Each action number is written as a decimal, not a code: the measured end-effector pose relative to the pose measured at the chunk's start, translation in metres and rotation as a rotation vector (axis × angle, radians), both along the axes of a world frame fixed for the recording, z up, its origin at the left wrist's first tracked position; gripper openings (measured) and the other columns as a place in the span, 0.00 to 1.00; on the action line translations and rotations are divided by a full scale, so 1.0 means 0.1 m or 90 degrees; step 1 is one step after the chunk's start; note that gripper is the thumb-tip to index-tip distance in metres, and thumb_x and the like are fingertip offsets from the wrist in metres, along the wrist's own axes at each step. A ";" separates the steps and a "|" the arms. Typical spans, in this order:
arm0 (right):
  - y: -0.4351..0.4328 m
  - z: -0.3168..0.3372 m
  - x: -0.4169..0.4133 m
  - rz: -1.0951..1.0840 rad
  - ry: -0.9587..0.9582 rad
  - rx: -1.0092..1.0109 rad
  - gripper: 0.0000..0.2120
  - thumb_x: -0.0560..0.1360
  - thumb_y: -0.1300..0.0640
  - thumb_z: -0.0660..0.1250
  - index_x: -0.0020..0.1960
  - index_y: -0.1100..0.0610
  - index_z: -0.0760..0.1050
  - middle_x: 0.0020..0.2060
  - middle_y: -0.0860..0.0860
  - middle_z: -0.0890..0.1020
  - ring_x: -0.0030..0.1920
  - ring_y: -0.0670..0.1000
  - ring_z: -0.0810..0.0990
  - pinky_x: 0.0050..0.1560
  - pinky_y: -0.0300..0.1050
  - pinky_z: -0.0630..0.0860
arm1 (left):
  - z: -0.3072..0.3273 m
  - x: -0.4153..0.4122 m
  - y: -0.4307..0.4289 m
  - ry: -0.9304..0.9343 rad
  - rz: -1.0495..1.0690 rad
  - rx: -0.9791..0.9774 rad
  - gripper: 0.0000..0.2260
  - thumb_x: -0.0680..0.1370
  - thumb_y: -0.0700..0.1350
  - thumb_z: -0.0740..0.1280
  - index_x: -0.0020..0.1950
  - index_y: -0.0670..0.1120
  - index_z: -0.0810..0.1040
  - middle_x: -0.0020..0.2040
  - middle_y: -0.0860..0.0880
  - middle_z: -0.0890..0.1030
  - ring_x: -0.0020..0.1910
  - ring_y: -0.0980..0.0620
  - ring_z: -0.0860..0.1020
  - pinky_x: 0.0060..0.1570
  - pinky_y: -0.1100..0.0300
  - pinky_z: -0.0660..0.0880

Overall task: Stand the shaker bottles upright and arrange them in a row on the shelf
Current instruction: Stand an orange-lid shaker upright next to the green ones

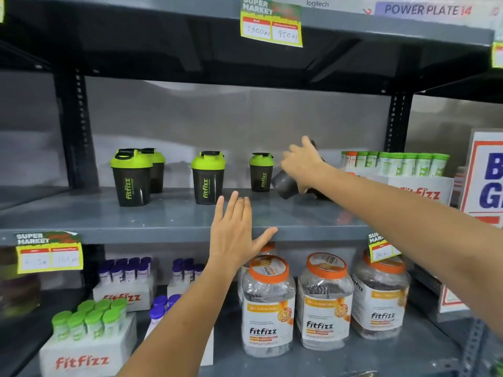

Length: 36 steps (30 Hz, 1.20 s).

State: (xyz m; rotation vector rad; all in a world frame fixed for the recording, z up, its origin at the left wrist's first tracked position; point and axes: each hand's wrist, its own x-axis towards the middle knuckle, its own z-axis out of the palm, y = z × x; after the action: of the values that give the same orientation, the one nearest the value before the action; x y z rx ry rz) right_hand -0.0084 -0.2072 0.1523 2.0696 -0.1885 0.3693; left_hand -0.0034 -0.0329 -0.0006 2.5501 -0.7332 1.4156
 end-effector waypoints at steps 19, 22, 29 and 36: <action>-0.19 -0.11 0.51 0.332 0.069 -0.090 0.49 0.67 0.53 0.74 0.79 0.49 0.47 0.79 0.55 0.48 0.79 0.54 0.48 0.72 0.62 0.36 | -0.03 0.13 0.19 -0.032 0.011 0.040 0.41 0.75 0.71 0.47 0.63 0.38 0.77 0.60 0.42 0.81 0.68 0.44 0.72 0.71 0.44 0.57; -0.20 0.04 0.57 0.368 -0.065 0.264 0.45 0.65 0.40 0.71 0.76 0.50 0.57 0.76 0.56 0.62 0.75 0.58 0.62 0.74 0.59 0.54 | -0.03 0.12 0.17 -0.036 0.012 0.037 0.41 0.75 0.71 0.48 0.63 0.38 0.77 0.59 0.43 0.81 0.68 0.44 0.72 0.71 0.44 0.58; -0.02 0.05 0.75 0.233 -0.178 0.476 0.29 0.65 0.36 0.68 0.56 0.56 0.75 0.54 0.57 0.79 0.59 0.60 0.72 0.48 0.50 0.72 | -0.05 0.12 0.17 -0.041 0.017 0.030 0.40 0.74 0.72 0.49 0.62 0.39 0.78 0.59 0.43 0.81 0.67 0.45 0.73 0.70 0.44 0.61; -0.13 0.16 0.70 0.197 -0.122 0.638 0.40 0.61 0.29 0.68 0.65 0.54 0.70 0.62 0.58 0.74 0.63 0.63 0.70 0.59 0.55 0.74 | -0.05 0.14 0.17 -0.063 0.010 0.031 0.39 0.74 0.71 0.50 0.61 0.39 0.79 0.58 0.43 0.82 0.66 0.44 0.74 0.69 0.43 0.64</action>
State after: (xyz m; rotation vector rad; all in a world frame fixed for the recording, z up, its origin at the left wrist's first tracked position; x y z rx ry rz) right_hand 0.0620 -0.2205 0.1685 3.0648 -0.1860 0.7762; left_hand 0.0105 -0.0156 -0.0055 2.5431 -0.7730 1.5569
